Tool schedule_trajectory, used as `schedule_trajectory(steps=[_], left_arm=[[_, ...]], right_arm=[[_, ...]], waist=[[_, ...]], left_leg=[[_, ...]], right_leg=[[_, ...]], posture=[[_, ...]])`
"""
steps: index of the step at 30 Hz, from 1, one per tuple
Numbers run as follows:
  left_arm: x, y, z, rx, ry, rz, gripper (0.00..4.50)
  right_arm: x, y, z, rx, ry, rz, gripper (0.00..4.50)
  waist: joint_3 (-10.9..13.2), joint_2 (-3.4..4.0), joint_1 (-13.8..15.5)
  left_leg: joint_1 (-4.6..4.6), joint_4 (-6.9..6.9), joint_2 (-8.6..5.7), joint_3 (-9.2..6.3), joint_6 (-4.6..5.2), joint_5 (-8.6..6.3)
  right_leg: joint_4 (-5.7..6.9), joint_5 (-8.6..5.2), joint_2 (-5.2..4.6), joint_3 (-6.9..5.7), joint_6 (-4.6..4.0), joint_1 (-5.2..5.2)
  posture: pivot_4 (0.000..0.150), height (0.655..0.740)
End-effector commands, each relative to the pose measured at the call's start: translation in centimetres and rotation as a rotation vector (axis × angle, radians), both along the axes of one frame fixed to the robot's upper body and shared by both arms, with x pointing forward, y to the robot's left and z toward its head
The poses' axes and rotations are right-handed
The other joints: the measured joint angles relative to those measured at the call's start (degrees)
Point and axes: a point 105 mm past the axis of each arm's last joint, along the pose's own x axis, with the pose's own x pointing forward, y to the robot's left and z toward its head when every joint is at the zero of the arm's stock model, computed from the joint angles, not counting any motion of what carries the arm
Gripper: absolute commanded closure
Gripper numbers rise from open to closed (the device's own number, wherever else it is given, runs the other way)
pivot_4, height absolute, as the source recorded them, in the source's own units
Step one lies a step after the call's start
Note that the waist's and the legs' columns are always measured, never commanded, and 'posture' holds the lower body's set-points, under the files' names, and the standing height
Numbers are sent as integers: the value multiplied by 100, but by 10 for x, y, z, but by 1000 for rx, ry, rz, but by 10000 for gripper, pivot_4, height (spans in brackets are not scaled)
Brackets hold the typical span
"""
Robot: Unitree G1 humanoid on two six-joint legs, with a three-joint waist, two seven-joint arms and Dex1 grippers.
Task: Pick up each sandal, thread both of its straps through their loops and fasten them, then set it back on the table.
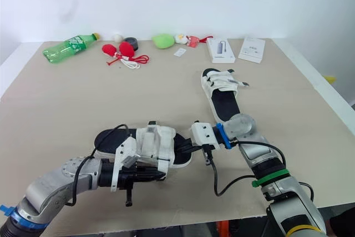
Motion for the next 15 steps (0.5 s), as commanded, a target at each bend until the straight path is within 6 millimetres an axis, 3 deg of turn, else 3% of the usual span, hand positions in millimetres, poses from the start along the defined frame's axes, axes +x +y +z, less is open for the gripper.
schedule_trajectory(steps=[1, 7, 15], left_arm=[[-21, -4, 20, -71, 4, -105, 44543], [-40, -4, 36, -131, 47, -191, 44543], [-35, -1, 35, -98, 58, -155, 44543]], right_arm=[[-7, -11, -28, -121, 80, -18, 45000], [-6, -10, -27, -122, 81, -15, 45000], [-5, -9, -27, -122, 76, -11, 45000]], waist=[[0, 0, 0], [-1, 2, 0], [-1, 2, -1]], left_leg=[[0, 0, 0, 0, 0, 0], [0, 2, 1, 1, 0, 0], [0, 1, 1, 1, -1, -1]], right_leg=[[0, 0, 0, 0, 0, -1], [0, 0, -1, 0, 0, -3], [-1, -1, 0, 0, 0, -5]], posture=[[1500, 7400], [1500, 7400], [1500, 7400]])
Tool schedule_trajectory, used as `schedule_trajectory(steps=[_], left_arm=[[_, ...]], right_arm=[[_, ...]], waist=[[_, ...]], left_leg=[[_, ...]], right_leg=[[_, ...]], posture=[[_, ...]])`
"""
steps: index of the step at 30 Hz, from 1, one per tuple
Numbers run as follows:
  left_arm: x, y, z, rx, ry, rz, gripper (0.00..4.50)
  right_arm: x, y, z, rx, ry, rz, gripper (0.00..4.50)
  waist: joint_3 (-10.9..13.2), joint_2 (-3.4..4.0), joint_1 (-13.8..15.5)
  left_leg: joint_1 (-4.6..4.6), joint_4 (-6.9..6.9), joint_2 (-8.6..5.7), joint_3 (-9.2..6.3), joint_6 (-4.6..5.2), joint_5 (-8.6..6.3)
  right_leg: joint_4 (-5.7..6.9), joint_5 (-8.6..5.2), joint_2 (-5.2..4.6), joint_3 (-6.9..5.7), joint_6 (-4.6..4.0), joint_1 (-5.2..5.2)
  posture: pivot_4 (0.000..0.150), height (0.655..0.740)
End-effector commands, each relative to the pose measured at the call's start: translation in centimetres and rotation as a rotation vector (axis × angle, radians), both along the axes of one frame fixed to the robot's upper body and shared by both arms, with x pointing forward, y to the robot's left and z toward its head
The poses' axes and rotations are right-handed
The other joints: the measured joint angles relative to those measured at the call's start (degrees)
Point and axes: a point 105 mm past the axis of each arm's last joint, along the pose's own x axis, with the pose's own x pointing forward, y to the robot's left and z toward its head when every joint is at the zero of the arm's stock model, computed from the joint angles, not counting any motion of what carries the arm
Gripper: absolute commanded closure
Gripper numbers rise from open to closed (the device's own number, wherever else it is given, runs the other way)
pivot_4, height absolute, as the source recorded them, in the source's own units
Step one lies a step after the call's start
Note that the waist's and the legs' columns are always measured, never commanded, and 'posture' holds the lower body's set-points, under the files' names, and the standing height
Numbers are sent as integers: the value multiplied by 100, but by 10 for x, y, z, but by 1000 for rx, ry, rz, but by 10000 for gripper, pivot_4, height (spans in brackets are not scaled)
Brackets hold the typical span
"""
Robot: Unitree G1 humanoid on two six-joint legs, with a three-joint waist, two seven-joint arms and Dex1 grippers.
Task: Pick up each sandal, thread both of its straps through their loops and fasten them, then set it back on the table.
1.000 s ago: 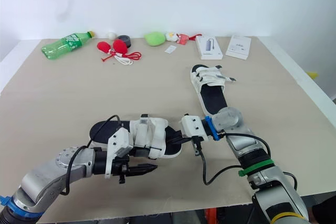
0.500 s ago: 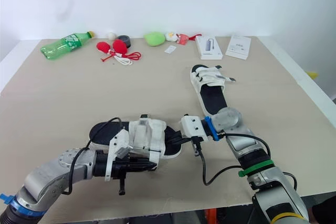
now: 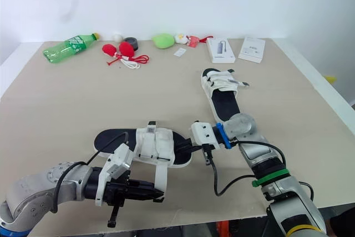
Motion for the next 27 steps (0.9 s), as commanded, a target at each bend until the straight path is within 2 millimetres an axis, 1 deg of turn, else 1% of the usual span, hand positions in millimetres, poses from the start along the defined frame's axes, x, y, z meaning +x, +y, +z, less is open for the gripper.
schedule_trajectory(steps=[1, 2, 3, 4, 5, 6, 7, 8, 9, 10, 11, 13, 15, 16, 18, 19, 20, 21, 23, 24, 25, 27], left_arm=[[-6, -1, 12, -18, -22, -26, 44543], [-8, -1, 14, -27, -16, -36, 39361], [-10, -1, 17, -36, -13, -45, 38547], [-11, -1, 19, -41, -14, -51, 34177], [-14, 0, 21, -42, -6, -64, 28414], [-18, 3, 23, -34, 5, -83, 25979], [-22, 8, 24, -10, 12, -106, 21172], [-25, 13, 24, 21, 9, -126, 19273], [-27, 23, 22, 96, -26, -142, 16525], [-27, 31, 21, 159, -60, -154, 16525], [-21, 43, 21, 233, -108, -149, 16525], [-4, 63, 28, 339, -229, -127, 16525], [10, 74, 35, 405, -355, -122, 16525], [20, 77, 40, 429, -490, -123, 16525], [35, 75, 49, 430, -720, -141, 16525], [39, 70, 51, 417, -856, -171, 16525], [39, 63, 53, 385, -954, -202, 16525], [37, 56, 51, 356, -1084, -253, 16525], [30, 44, 47, 274, -1248, -320, 16525], [24, 40, 40, 242, -1328, -373, 16525], [21, 35, 36, 204, -1401, -398, 16525], [16, 27, 29, 144, -1483, -434, 16525]], right_arm=[[-5, -9, -27, -118, 71, -9, 45000], [-5, -9, -28, -118, 71, -9, 45000], [-5, -9, -28, -118, 71, -8, 45000], [-5, -9, -28, -119, 71, -8, 45000], [-5, -9, -28, -119, 70, -8, 45000], [-5, -8, -28, -119, 70, -8, 45000], [-4, -9, -28, -119, 70, -8, 45000], [-4, -9, -28, -119, 69, -9, 45000], [-3, -10, -27, -121, 68, -9, 45000], [-3, -10, -27, -122, 68, -10, 45000], [-3, -11, -27, -124, 68, -9, 45000], [-2, -11, -28, -126, 68, -7, 45000], [-1, -11, -27, -127, 68, -5, 45000], [-1, -11, -27, -126, 68, -3, 45000], [-1, -11, -28, -126, 68, -2, 45000], [-1, -11, -28, -127, 68, -1, 45000], [-1, -12, -28, -128, 68, -1, 45000], [-1, -12, -28, -129, 69, 0, 45000], [-2, -13, -29, -132, 70, 0, 45000], [-2, -14, -29, -134, 70, -1, 45000], [-2, -15, -29, -134, 70, -2, 45000], [-2, -15, -30, -135, 70, -2, 45000]], waist=[[0, 0, 0], [0, 0, 0], [0, 0, 0], [0, 0, 0], [0, 0, 0], [0, 0, 0], [0, 0, 0], [0, 0, -1], [1, -2, -4], [0, -1, -4], [-4, 8, -3], [-1, -3, -13], [-2, 9, -3], [-4, 13, -3], [-3, 12, -5], [-4, 11, -6], [-4, 11, -6], [-4, 11, -6], [-13, 11, -1], [-19, 21, 7], [-27, -4, 9], [-34, 8, 20]], left_leg=[[0, 0, 0, 0, 0, 0], [0, 0, 0, 0, 0, 0], [0, 0, 0, -1, 0, 0], [0, 0, 0, -1, 0, 0], [0, 0, 0, 0, 0, 0], [0, 1, 0, 0, 0, 0], [0, 1, 0, 0, 0, 0], [0, 1, 0, 0, 0, 0], [0, 2, 1, -1, 0, 0], [-1, 1, 5, -1, 0, 0], [0, 2, 5, -1, 0, 0], [-1, 1, 5, 4, -1, 0], [-1, 1, 7, 4, -2, -1], [-1, 1, 5, 7, -2, -1], [-1, 2, 3, 15, -3, -1], [-1, 2, 3, 18, -4, -1], [-1, 2, 2, 26, -6, -3], [-1, 2, 2, 27, -6, -3], [-3, -1, -1, 34, -3, -1], [-2, -4, 1, 40, 1, -3], [-2, -6, -3, 53, 5, -6], [-9, -12, 15, 59, 9, -6]], right_leg=[[0, 0, 1, 0, 0, -1], [0, 0, 1, -1, 0, -1], [0, 0, 1, -1, 0, -1], [0, 0, 1, -1, 0, -1], [0, 0, 0, 0, 0, -1], [0, 0, 0, 0, 0, -1], [0, 0, 0, 0, 0, 0], [0, 0, 0, 0, 0, 0], [1, 0, 1, 0, -1, -1], [1, 1, 5, -1, -2, -5], [1, 1, 4, -1, -2, -4], [0, 1, 2, 1, -2, -9], [0, 1, 4, 0, -6, -14], [0, -1, -3, 1, -9, -14], [-2, -1, -11, 2, -10, -15], [-4, -1, -14, 1, -10, -15], [-9, -2, -24, 2, -11, -15], [-9, -2, -24, 2, -11, -15], [-11, -1, -31, 2, -12, -13], [-12, -1, -34, 3, -12, -11], [-12, -1, -43, 5, -11, -11], [-7, 1, -26, 5, -12, -2]], posture=[[1500, 7400], [1500, 7400], [1500, 7400], [1500, 7400], [1500, 7400], [1500, 7400], [1500, 7400], [1500, 7400], [1500, 7400], [1500, 7400], [1500, 7400], [1500, 7400], [1500, 7400], [1500, 7400], [1500, 7400], [1500, 7400], [1500, 7400], [1500, 7400], [1500, 7400], [1500, 7400], [1500, 7400], [1500, 7400]])
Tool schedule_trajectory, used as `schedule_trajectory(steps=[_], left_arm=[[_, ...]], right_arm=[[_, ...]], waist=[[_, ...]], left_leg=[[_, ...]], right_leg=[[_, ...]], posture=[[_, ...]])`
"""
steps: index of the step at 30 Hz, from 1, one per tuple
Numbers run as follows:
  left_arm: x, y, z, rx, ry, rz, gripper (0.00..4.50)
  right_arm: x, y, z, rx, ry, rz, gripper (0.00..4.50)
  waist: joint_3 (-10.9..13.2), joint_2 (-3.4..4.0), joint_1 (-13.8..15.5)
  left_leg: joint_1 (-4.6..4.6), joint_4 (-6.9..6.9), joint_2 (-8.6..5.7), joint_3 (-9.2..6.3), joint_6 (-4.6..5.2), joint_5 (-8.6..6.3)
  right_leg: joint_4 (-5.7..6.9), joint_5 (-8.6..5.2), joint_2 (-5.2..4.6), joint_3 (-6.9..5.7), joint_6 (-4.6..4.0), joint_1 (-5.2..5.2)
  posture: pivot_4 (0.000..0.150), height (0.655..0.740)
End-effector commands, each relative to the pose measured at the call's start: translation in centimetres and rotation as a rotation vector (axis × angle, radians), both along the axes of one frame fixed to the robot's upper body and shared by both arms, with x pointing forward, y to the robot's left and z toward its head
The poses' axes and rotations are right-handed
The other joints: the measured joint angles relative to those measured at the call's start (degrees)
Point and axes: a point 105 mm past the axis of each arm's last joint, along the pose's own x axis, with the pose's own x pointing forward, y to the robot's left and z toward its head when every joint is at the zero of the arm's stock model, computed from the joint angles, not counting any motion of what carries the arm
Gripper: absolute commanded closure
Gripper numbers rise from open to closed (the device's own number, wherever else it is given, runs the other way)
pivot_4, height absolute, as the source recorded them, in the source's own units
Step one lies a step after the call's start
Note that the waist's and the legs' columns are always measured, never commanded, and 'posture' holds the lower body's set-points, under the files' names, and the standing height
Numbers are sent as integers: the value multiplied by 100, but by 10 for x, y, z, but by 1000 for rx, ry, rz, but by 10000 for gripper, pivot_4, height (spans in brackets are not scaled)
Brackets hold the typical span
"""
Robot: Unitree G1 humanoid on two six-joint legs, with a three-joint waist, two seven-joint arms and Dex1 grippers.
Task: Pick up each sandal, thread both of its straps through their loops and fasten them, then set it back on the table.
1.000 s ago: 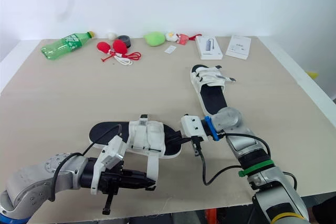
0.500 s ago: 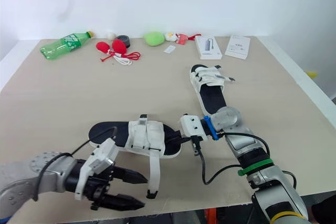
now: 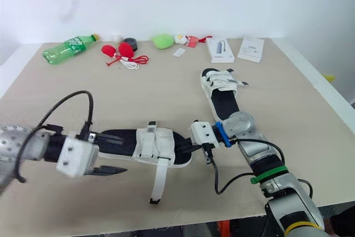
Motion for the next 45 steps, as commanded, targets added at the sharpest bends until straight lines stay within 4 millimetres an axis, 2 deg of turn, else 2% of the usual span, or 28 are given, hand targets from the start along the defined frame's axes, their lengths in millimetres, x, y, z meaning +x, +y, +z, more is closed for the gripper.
schedule_trajectory(steps=[1, 4, 8, 18, 19, 20, 21, 22, 23, 24, 26, 30, 33, 38, 43, 45], left_arm=[[-15, -18, -16, -41, -236, -209, 16525], [-11, -25, -25, -33, -312, -269, 16525], [-3, -34, -38, -26, -320, -298, 16525], [4, -61, -44, -103, -264, -327, 16525], [4, -62, -44, -102, -258, -333, 20384], [4, -63, -44, -98, -258, -339, 21937], [4, -63, -44, -96, -259, -343, 26892], [5, -63, -44, -94, -258, -344, 28836], [5, -62, -45, -90, -251, -342, 35967], [6, -62, -45, -82, -246, -339, 40229], [8, -61, -45, -73, -236, -333, 44927], [12, -58, -40, -103, -207, -291, 44927], [18, -53, -21, -222, -41, -161, 44927], [25, -32, 1, -384, 518, 72, 44927], [19, -16, 5, -385, 960, 137, 44927], [21, -13, 10, -404, 1055, 142, 44927]], right_arm=[[-4, -17, -30, -126, 78, -43, 45000], [-4, -17, -29, -125, 75, -44, 45000], [-4, -17, -29, -123, 71, -50, 45000], [-8, -19, -29, -119, 72, -65, 45000], [-7, -19, -29, -118, 71, -67, 45000], [-7, -19, -29, -118, 71, -69, 45000], [-7, -19, -29, -118, 70, -70, 45000], [-7, -18, -29, -118, 70, -71, 45000], [-7, -19, -28, -118, 71, -72, 45000], [-7, -19, -28, -119, 72, -74, 45000], [-7, -20, -28, -121, 73, -76, 45000], [-6, -19, -28, -122, 74, -76, 45000], [-6, -19, -28, -122, 73, -75, 45000], [-4, -19, -28, -125, 70, -78, 45000], [0, -18, -26, -126, 63, -76, 45000], [1, -17, -25, -125, 59, -75, 45000]], waist=[[-2, 1, 7], [-5, 1, 4], [-9, -3, 7], [-17, 1, 28], [-18, 2, 30], [-18, 2, 30], [-18, 2, 30], [-18, 2, 30], [-18, 2, 31], [-18, 2, 31], [-18, 2, 30], [-18, 2, 30], [-18, 2, 29], [-15, 1, 11], [-11, 3, -6], [-10, 2, -9]], left_leg=[[1, 0, 1, 2, 2, 0], [4, 1, 5, 3, 5, 2], [8, 10, 5, 13, 9, 5], [11, 13, 4, 10, 14, 4], [11, 13, 4, 9, 14, 4], [13, 13, 4, 8, 14, 4], [13, 13, 5, 7, 14, 4], [13, 13, 5, 6, 14, 4], [13, 13, 5, 5, 14, 4], [13, 13, 5, 4, 14, 4], [13, 13, 5, 5, 14, 4], [13, 13, 5, 3, 14, 4], [13, 13, 5, 3, 14, 3], [15, 13, 9, -2, 16, 3], [18, 15, 13, -1, 17, 4], [17, 15, 14, -3, 17, 4]], right_leg=[[1, 0, 1, 0, 1, 4], [5, 0, 7, 4, 1, 6], [4, 0, 6, 14, 2, 19], [7, -1, 13, 14, 19, 36], [7, -1, 13, 15, 19, 38], [7, -1, 14, 14, 20, 39], [7, -1, 15, 14, 20, 39], [7, -1, 16, 14, 20, 40], [7, -1, 16, 14, 20, 40], [7, -2, 17, 14, 21, 41], [7, -2, 17, 15, 22, 42], [7, -2, 19, 15, 22, 42], [8, -2, 18, 15, 23, 43], [17, -6, 22, 12, 27, 44], [25, -7, 25, 11, 26, 40], [25, -8, 29, 9, 24, 35]], posture=[[1500, 7400], [1500, 7400], [1500, 7400], [1500, 7400], [1500, 7400], [1500, 7400], [1500, 7400], [1500, 7400], [1500, 7400], [1500, 7400], [1500, 7400], [1500, 7400], [1500, 7400], [1500, 7400], [1500, 7400], [1500, 7400]])
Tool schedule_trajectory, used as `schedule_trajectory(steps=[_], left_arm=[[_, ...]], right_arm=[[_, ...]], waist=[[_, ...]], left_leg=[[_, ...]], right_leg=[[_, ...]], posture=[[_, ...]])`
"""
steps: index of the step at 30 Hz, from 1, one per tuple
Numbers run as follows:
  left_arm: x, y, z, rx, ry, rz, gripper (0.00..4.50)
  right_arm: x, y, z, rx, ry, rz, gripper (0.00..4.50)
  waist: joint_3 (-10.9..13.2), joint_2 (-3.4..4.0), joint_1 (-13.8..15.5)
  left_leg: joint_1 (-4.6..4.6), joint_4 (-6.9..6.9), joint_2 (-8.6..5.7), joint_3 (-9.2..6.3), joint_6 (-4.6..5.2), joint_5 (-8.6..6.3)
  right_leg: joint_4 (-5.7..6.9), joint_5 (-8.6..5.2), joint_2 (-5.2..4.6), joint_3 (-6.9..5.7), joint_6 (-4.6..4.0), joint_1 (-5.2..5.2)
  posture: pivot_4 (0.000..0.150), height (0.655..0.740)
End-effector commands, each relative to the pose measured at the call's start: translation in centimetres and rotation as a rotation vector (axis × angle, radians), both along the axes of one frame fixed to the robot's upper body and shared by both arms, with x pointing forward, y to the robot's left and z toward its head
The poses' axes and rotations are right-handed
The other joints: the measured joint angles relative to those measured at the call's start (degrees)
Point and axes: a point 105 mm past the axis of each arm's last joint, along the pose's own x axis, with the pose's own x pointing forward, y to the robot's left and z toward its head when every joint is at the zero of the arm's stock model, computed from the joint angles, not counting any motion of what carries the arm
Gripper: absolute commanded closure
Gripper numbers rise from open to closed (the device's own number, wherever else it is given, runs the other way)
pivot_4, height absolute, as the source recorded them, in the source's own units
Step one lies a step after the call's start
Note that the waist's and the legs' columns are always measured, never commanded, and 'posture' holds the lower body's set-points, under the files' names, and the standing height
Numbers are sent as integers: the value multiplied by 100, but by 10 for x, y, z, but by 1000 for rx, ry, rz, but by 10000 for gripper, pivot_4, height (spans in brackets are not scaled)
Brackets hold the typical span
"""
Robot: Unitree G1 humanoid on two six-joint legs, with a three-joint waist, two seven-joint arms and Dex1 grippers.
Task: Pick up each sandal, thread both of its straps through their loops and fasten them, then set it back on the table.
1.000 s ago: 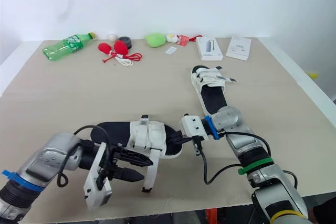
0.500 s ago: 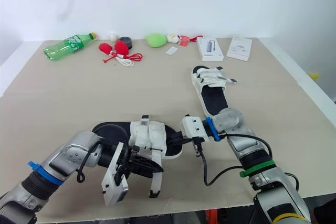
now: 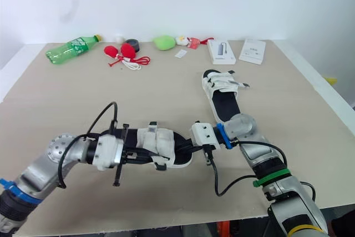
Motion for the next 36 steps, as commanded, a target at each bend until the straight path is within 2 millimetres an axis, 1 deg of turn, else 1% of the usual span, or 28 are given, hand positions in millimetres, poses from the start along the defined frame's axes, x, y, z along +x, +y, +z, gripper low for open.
schedule_trajectory(steps=[1, 3, 4, 5, 7, 9, 11, 14, 16, 19, 24, 27, 29, 34, 36], left_arm=[[-3, 9, 27, -105, 207, -31, 44927], [4, 13, 33, -152, 314, -17, 44927], [8, 16, 34, -161, 358, -6, 44927], [12, 17, 31, -142, 391, 10, 44927], [31, 18, 13, -44, 364, 118, 44927], [44, 19, 1, 52, 248, 173, 44927], [50, 15, 3, 81, 124, 172, 44927], [48, 6, 12, 89, -24, 111, 44927], [41, -1, 18, 82, -67, 58, 44927], [28, -12, 29, 64, -74, -29, 44927], [22, -20, 39, 60, -70, -69, 44927], [35, -24, 40, 62, -97, -30, 44927], [46, -29, 41, 45, -86, -2, 44927], [67, -33, 31, 74, -50, 63, 44927], [70, -32, 26, 97, -46, 65, 44927]], right_arm=[[2, -15, -25, -119, 65, -52, 45000], [4, -15, -25, -119, 61, -52, 45000], [4, -15, -25, -119, 60, -53, 45000], [4, -15, -25, -119, 59, -53, 45000], [4, -14, -25, -117, 58, -54, 45000], [4, -14, -25, -115, 56, -56, 45000], [4, -15, -25, -114, 54, -60, 45000], [5, -16, -25, -113, 52, -65, 45000], [5, -16, -25, -112, 51, -67, 45000], [5, -16, -26, -110, 50, -69, 45000], [6, -15, -26, -106, 46, -73, 45000], [7, -13, -27, -100, 44, -73, 45000], [8, -11, -28, -95, 42, -71, 45000], [9, -8, -28, -84, 37, -71, 45000], [8, -8, -28, -81, 36, -73, 45000]], waist=[[2, 2, -1], [5, 1, -7], [6, 1, -11], [6, 2, -12], [6, 2, -5], [6, 1, -5], [5, 0, -4], [4, -3, -4], [3, -3, -4], [3, -4, -4], [3, -4, -5], [3, -5, -4], [3, -6, -5], [4, -6, -18], [3, -6, -20]], left_leg=[[0, 0, 0, -2, 0, 0], [-1, -2, 1, -4, -1, 0], [-2, -3, 1, -4, -2, -1], [-5, -4, 1, -5, -2, -1], [-6, -4, 1, -5, -2, -1], [-6, 1, 0, -10, -5, 1], [-2, 5, -1, -9, -10, 3], [-2, 7, -2, -10, -17, 8], [-2, 8, -2, -11, -17, 11], [-1, 8, -2, -12, -14, 13], [-1, 7, -2, -15, -14, 13], [-1, 7, -2, -16, -14, 13], [-1, 11, -4, -21, -12, 14], [-1, 15, -9, -26, -6, 20], [-1, 15, -10, -29, -4, 21]], right_leg=[[0, 0, 1, -2, -1, 0], [0, -2, 4, -3, -3, -4], [1, -3, 7, -3, -6, -12], [1, -2, 8, -3, -7, -16], [1, -2, 8, -3, -7, -17], [1, -2, 9, -5, -7, -15], [-1, -1, 8, -4, -7, -17], [-4, 4, 6, -3, -12, -19], [-4, 9, 6, -2, -15, -4], [-4, 10, 5, -2, -15, -2], [-4, 10, 7, -3, -13, 0], [-4, 10, 7, -3, -13, 0], [-4, 11, 8, -4, -12, 2], [-4, 13, 8, -3, -9, 3], [-4, 16, 10, -3, -8, 3]], posture=[[1500, 7400], [1500, 7400], [1500, 7400], [1500, 7400], [1500, 7400], [1500, 7400], [1500, 7400], [1500, 7400], [1500, 7400], [1500, 7400], [1500, 7400], [1500, 7400], [1500, 7400], [1500, 7400], [1500, 7400]])
